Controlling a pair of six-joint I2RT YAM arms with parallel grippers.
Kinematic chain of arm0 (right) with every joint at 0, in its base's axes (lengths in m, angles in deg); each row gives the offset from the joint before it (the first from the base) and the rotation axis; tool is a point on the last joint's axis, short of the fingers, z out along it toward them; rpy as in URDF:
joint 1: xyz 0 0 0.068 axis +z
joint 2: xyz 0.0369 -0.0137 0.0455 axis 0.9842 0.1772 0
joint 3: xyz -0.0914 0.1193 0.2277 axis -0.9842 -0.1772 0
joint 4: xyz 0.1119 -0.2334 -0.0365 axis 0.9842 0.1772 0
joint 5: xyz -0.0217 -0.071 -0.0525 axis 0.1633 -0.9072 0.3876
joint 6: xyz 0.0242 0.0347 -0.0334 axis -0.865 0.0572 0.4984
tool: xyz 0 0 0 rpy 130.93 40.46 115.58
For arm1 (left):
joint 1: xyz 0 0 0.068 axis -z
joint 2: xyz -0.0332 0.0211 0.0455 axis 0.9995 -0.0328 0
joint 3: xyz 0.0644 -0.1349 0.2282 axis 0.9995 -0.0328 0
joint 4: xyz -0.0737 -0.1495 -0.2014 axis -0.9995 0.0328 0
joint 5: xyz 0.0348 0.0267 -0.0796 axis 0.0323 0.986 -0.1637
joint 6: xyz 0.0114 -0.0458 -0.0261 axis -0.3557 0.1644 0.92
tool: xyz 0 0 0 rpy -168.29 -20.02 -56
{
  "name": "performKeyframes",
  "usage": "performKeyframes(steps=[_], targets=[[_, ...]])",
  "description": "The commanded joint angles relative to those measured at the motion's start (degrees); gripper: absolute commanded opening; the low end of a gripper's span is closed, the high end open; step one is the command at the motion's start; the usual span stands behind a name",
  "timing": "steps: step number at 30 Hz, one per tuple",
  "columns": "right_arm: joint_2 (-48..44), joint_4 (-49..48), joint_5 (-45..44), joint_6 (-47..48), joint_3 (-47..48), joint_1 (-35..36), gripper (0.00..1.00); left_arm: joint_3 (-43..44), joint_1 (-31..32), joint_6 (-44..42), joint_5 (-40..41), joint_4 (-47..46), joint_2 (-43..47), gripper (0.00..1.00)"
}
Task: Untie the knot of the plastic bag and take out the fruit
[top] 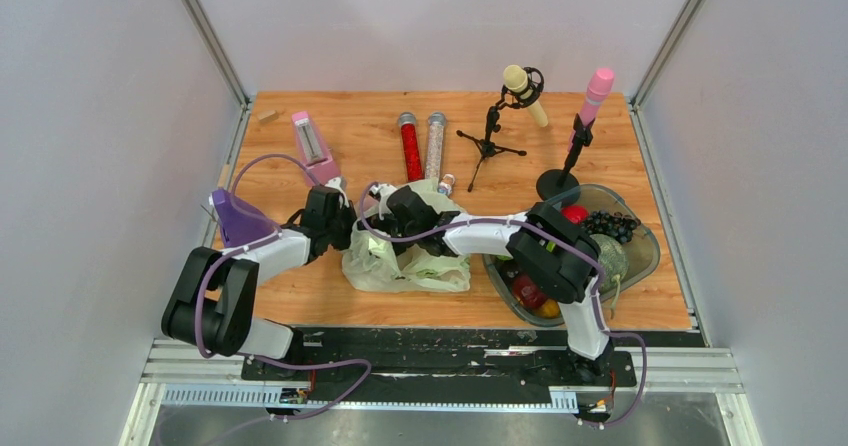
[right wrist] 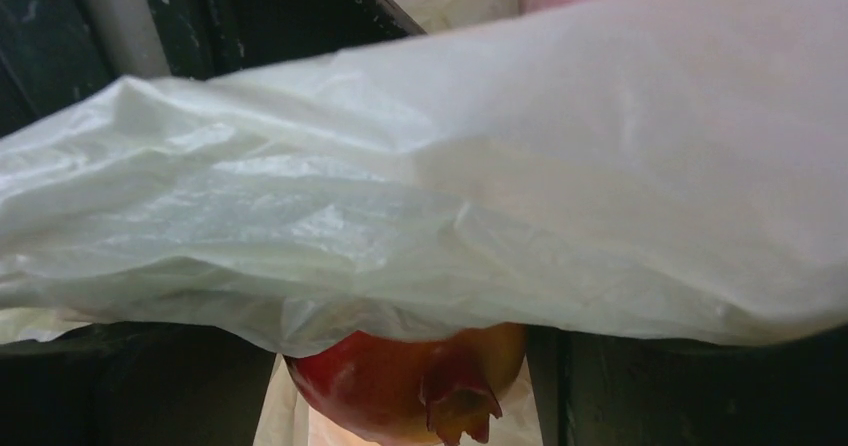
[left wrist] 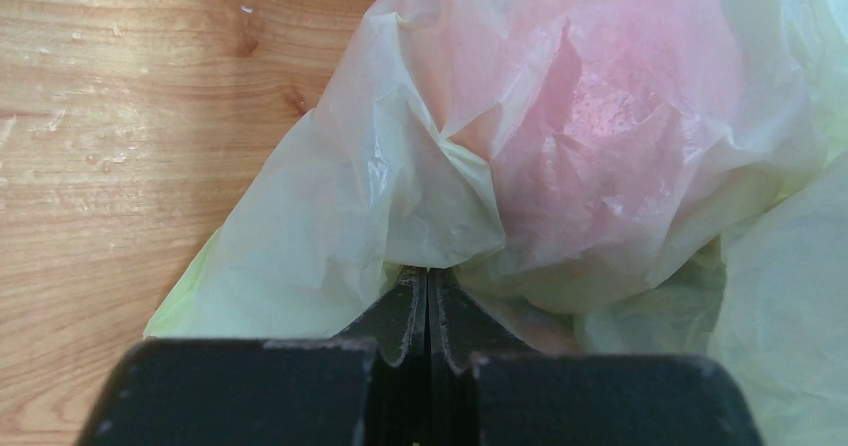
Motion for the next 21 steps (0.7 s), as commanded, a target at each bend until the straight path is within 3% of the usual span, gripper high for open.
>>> performKeyframes(steps=[1,8,21], targets=[[0.03,3.78,-4.51,0.57,-2.12,0.14,0.77,-0.76,0.08,-0.93,-1.12,-0.83,1.17,0.00],[-8.50,4.25,-10.00,0.59,-7.40,0.19,0.56,-0.60,0.08,-1.30,1.03,0.61,3.28,0.00],[-25.39,11.61,-14.93,-0.35,-13.11,0.18,0.53,0.71,0.08,-2.78,4.86,5.29,5.60,0.00]])
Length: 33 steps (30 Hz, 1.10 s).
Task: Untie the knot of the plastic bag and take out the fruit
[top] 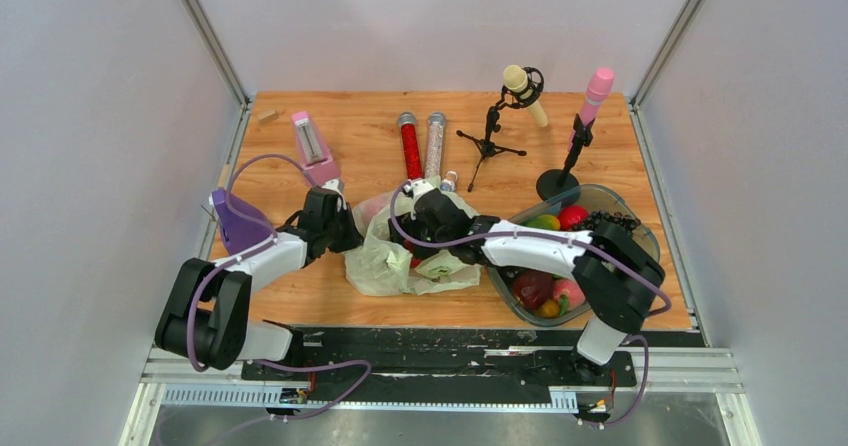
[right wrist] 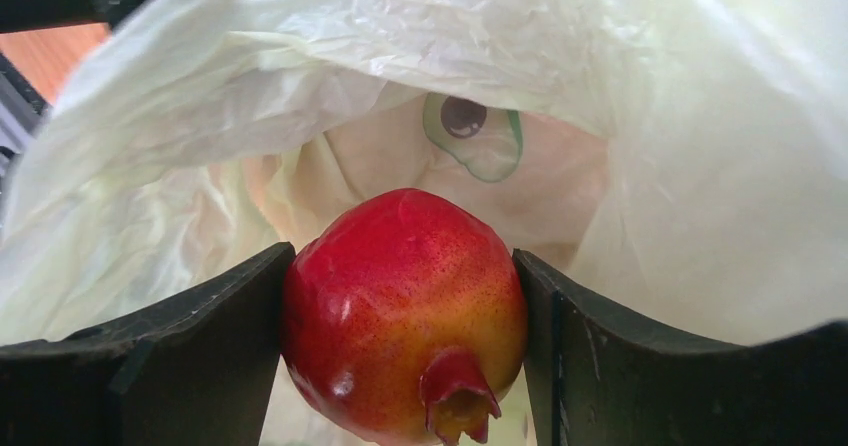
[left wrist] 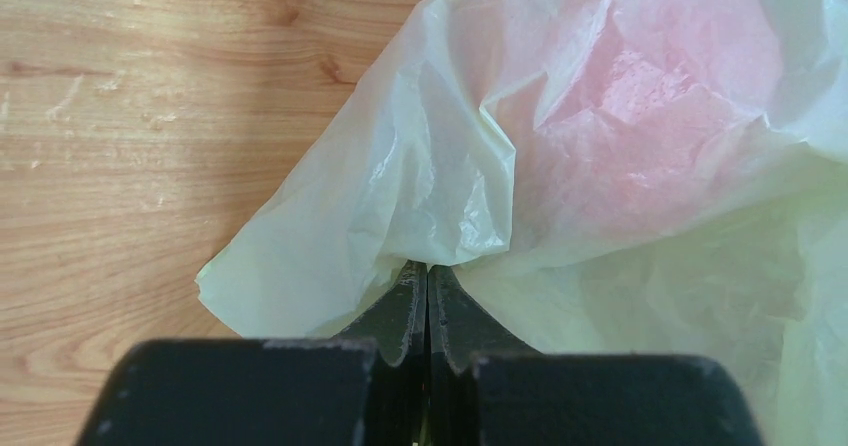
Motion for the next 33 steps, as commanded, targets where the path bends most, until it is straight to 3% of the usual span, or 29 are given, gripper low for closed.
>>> performKeyframes(steps=[1,11,19,23,28,33], targets=[[-8.71,2.12,-2.75,-0.35,-1.90,-0.16,0.52,1.08,0.06,-1.86,2.22,1.44,2.22,0.00],[-20.65,9.61,-5.79,-2.01,-2.92,-0.68,0.51,2.23,0.06,-2.62,3.30,2.97,3.60,0.00],[-30.27,20.07,-8.03,-5.97,-3.68,-6.25,0.51,2.86,0.06,-3.09,3.24,3.60,4.22,0.00],[-37.21,26.18,-9.85,-8.07,-6.23,-12.49,0.51,3.17,0.06,-3.16,2.90,3.66,4.22,0.00],[-45.60,29.69,-9.13,-10.43,-10.49,-25.24,0.47,3.69,0.06,-3.27,2.66,3.75,4.22,0.00],[-46.88,29.30,-7.01,-9.65,-11.59,-38.45,0.40,4.29,0.06,-3.27,1.74,3.96,3.90,0.00]])
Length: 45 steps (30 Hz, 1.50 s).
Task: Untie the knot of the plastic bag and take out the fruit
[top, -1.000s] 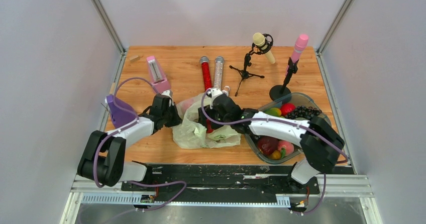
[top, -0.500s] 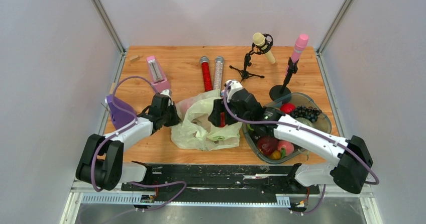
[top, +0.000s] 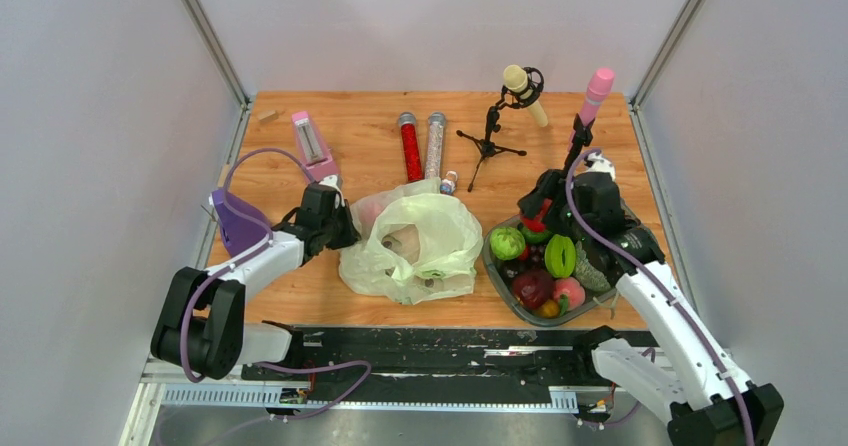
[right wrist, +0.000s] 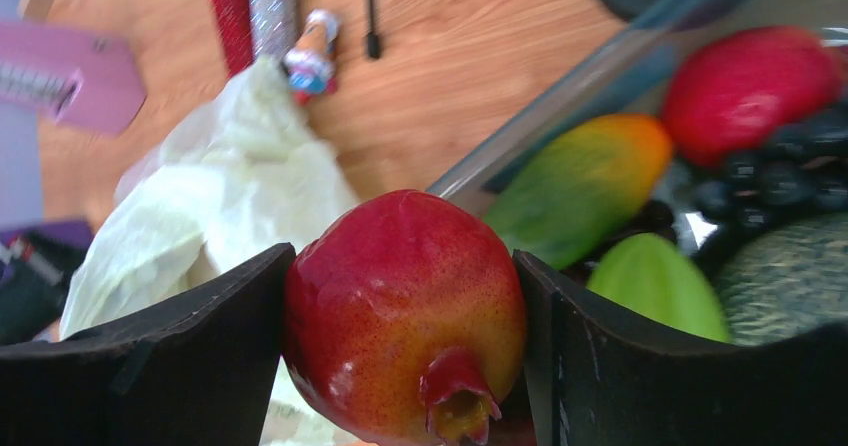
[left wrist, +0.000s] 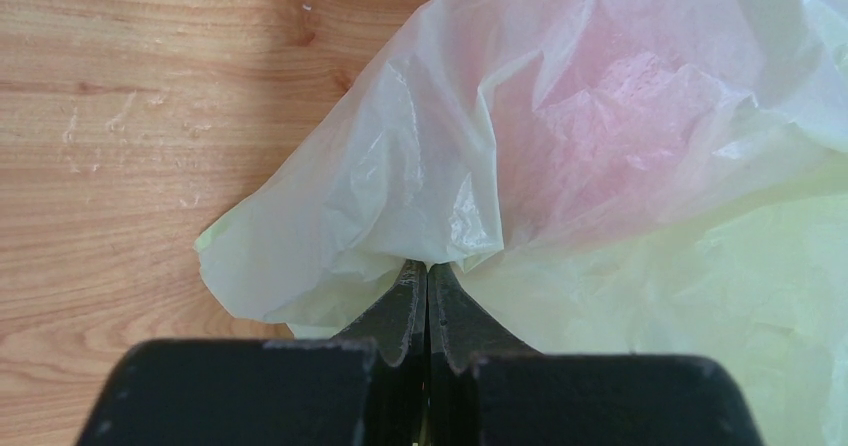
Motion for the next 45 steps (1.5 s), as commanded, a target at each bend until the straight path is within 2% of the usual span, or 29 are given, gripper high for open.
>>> performKeyframes(steps=[1,7,15,18,25,33,38,41,45], targets=[[0.96,0.53,1.78,-0.31,-0.39,-9.65,0.40,2.72,0.06,-1.03,-0.67,-0.34,1.14,0.00],[7.62,-1.01,3.33,0.90,1.01,-18.43,0.46,3.42,0.06,-1.67,-0.85,0.99,1.88,0.00],[15.05,-1.45,-1.57,3.03,3.00,-19.73,0.57,3.45,0.06,-1.76,-1.06,1.84,2.96,0.00],[15.81,-1.44,-2.27,2.84,2.97,-19.71,0.73,3.32,0.06,-1.72,-1.06,1.89,3.29,0.00],[14.50,-0.95,-3.68,2.75,3.50,-19.77,0.99,3.54,0.06,-1.96,-1.51,1.81,3.49,0.00],[12.32,1.67,-4.23,3.68,5.99,-19.72,1.00,4.37,0.06,-2.38,-2.59,1.59,3.06,0.00],[7.65,2.61,-2.57,5.04,7.85,-19.58,1.00,5.05,0.04,-4.68,-8.52,-1.32,4.95,0.00],[4.00,1.52,2.15,6.53,8.40,-19.48,1.00,6.50,0.06,-6.30,-13.97,-3.06,7.19,0.00],[-0.87,-2.60,13.16,8.97,7.35,-19.22,1.00,9.59,0.06,-7.56,-19.50,-3.55,9.31,0.00]])
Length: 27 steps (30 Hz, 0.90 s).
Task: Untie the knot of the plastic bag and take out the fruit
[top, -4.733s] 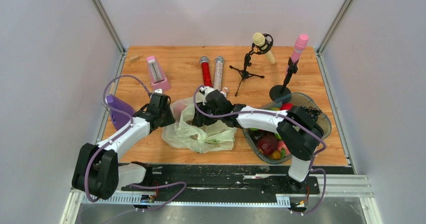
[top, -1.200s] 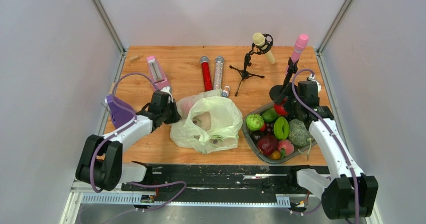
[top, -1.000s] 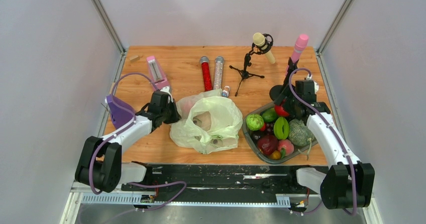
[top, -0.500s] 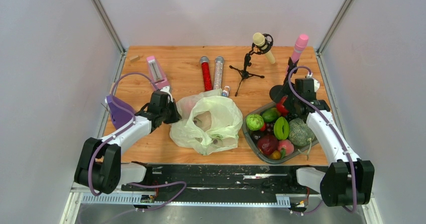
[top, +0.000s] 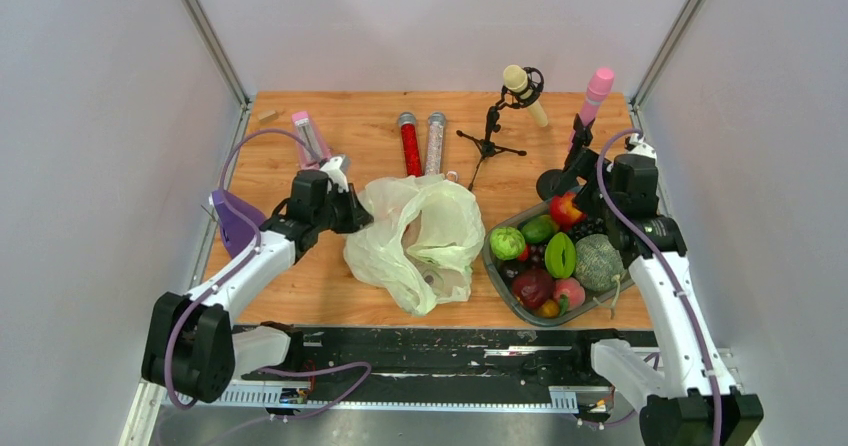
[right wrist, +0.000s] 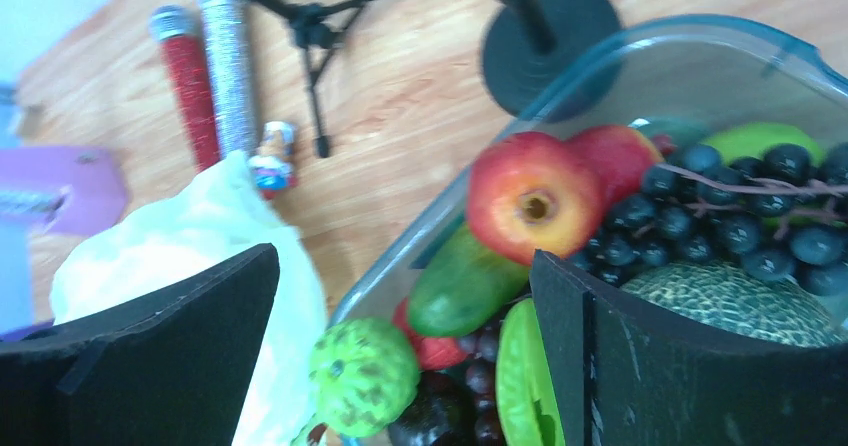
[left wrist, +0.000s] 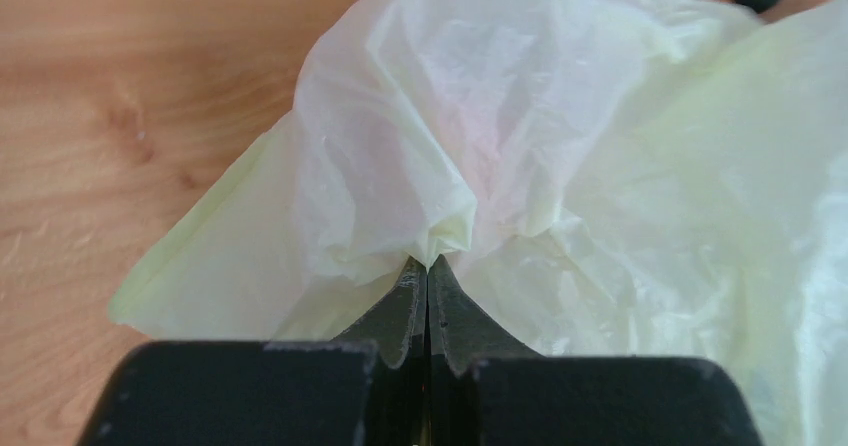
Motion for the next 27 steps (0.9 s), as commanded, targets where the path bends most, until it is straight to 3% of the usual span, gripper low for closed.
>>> performKeyframes(steps=[1,9,12,14,19,22,27], targets=[[-5.51,-5.99,13.07,3.85,1.18,0.32,1.00,5.66,0.06,-2.96,-9.58,-4.61,3.74,0.00],[-11.22,-13.10,32.04,3.98,-2.52,1.84,1.00,6.10,0.06,-1.90,-14.62,-6.82,4.50,0.00],[-10.47,-13.39,35.02,2.55,-3.20,4.61,0.90,4.76,0.04,-1.05,-13.52,-7.44,3.19,0.00],[-9.54,-13.38,33.53,2.36,-3.68,9.12,0.79,3.85,0.06,-0.07,-12.55,-8.08,2.35,0.00],[-4.59,-14.85,22.11,3.32,-4.04,29.01,0.52,2.54,0.06,2.82,-12.42,-11.57,0.45,0.00],[-1.21,-18.06,17.29,2.82,-5.29,36.00,0.39,3.04,0.06,3.88,-11.09,-11.05,-0.13,0.00],[6.30,-24.75,16.21,2.55,-6.89,41.54,0.38,4.61,0.06,6.08,-5.60,-8.85,-1.71,0.00]])
